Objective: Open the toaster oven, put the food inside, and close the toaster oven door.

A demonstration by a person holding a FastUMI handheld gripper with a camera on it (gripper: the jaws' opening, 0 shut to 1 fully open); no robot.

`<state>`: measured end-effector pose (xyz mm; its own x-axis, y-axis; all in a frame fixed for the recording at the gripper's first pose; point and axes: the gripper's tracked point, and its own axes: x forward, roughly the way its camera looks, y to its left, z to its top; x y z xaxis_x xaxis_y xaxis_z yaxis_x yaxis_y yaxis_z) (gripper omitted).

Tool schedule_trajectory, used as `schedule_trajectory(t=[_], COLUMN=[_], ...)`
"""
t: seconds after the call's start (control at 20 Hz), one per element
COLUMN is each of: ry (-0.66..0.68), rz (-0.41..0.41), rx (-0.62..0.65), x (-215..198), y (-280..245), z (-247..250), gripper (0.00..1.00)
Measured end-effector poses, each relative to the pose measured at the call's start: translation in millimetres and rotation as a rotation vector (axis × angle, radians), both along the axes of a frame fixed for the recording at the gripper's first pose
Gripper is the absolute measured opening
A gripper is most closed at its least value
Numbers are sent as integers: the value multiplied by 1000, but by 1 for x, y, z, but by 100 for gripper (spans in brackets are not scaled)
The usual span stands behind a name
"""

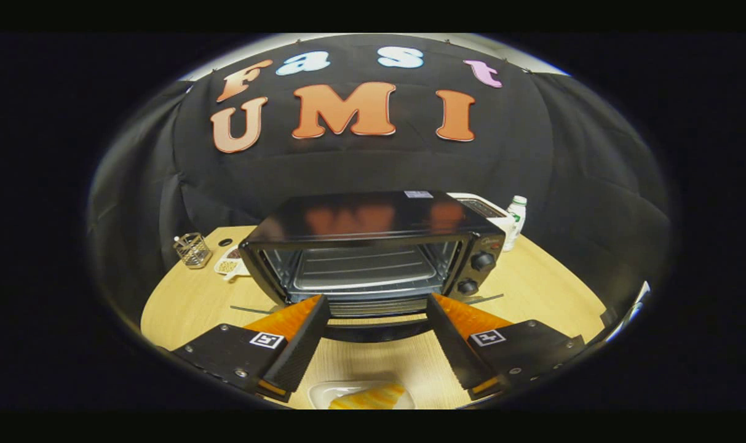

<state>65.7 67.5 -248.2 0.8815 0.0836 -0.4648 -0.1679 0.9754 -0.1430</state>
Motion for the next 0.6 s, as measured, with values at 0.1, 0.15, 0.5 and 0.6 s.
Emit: schedule_trajectory(t=[0.1, 0.15, 0.5, 0.6], ry=[16, 27, 99, 138], rz=[-10, -16, -40, -41], rx=[-10, -18, -60, -78], x=[-9, -13, -33, -34], y=[-5, -7, -20, -22], z=[-10, -14, -49, -63], gripper=[95, 95, 95, 97])
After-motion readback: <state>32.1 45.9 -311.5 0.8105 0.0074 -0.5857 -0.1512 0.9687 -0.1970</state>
